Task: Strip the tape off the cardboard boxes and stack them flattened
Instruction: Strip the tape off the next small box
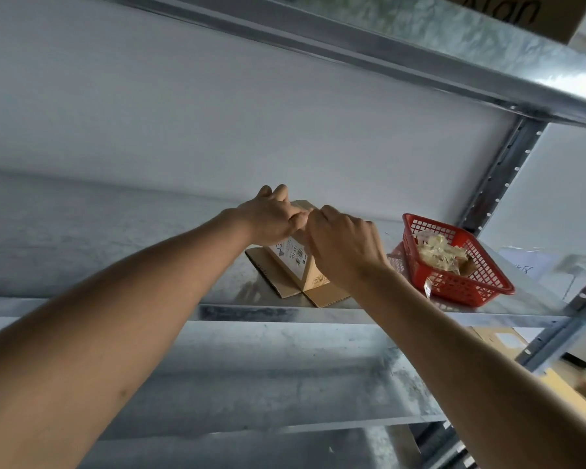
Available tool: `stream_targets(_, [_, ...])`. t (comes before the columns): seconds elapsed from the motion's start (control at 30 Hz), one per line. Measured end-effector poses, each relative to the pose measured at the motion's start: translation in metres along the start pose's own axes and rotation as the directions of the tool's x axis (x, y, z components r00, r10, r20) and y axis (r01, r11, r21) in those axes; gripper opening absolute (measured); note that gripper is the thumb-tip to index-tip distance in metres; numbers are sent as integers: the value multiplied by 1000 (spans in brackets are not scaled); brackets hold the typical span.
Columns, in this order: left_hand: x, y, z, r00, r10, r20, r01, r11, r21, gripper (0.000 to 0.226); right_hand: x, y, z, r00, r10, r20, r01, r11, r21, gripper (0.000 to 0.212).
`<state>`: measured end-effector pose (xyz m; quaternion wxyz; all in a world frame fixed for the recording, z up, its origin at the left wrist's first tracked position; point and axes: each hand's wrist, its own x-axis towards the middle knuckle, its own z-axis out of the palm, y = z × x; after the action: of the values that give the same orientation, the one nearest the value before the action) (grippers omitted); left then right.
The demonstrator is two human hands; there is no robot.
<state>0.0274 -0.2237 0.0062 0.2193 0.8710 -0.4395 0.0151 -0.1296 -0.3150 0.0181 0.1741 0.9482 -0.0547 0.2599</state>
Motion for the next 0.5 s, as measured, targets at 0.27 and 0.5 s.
stream_targets(0.27, [-5,0,-3,993,0,122,-14,993,120,60,-6,14,1,997,76,-11,-68,938,340,13])
stream_targets(0.5, [2,-2,-5,992,33,122,-52,986,156,58,-2,8,-10,985,52,162,-85,976,202,49])
